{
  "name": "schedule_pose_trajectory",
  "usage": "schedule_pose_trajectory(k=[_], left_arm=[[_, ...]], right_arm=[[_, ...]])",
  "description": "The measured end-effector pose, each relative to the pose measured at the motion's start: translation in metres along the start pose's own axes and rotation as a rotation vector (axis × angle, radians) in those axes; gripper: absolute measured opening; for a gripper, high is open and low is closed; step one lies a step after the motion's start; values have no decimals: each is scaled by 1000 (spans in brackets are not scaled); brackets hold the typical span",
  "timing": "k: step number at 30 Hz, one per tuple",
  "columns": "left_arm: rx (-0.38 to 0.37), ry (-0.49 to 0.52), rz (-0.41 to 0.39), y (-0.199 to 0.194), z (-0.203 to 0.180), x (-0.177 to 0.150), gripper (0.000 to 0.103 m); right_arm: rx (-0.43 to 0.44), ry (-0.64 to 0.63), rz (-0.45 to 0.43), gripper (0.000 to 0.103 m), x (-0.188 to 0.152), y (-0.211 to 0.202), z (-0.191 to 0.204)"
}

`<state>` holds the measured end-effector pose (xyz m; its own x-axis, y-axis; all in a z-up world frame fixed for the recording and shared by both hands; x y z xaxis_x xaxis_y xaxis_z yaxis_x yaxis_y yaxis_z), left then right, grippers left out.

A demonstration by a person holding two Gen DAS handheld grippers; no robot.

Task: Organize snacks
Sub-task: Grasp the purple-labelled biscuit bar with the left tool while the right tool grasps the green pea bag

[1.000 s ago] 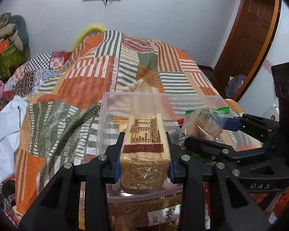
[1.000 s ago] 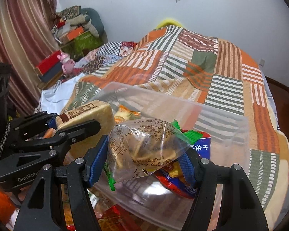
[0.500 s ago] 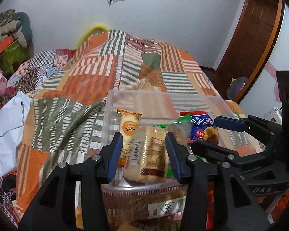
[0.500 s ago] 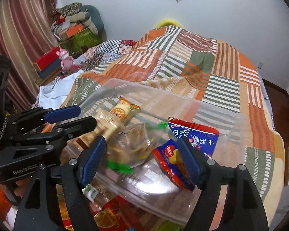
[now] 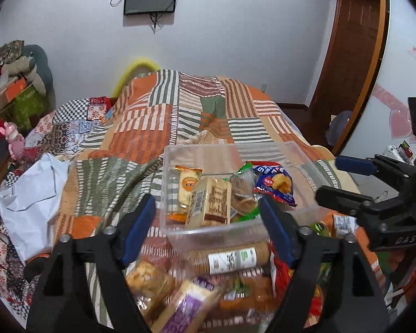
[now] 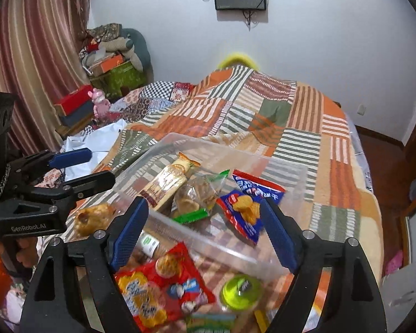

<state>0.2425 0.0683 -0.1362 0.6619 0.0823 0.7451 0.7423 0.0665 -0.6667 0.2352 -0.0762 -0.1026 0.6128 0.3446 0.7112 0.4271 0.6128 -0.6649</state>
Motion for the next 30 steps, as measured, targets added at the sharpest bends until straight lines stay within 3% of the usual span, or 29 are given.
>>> schedule_pose_trajectory(k=[8, 19, 30], left_arm=[[3, 2, 15, -22, -1, -25, 89], [60, 5, 133, -21, 25, -86, 89], [13, 13, 254, 4, 25, -139, 89]], right_arm=[[-21, 19, 12, 83, -37, -22, 1], [-32, 108, 45, 83, -89, -37, -5], [-22, 171, 127, 83, -122, -18, -14]])
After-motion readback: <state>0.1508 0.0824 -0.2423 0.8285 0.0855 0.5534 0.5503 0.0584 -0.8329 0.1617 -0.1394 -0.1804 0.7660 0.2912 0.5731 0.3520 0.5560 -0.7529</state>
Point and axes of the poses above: each gripper's, at about its wrist camera, not at the fingertips, and y roughly the way its jaws point, z to its left, x to its top, the point moved 7 cm from there along y, roughly the way its jaws point, and after that the axes turned 7 degrees about x, right-handed, at the moved point
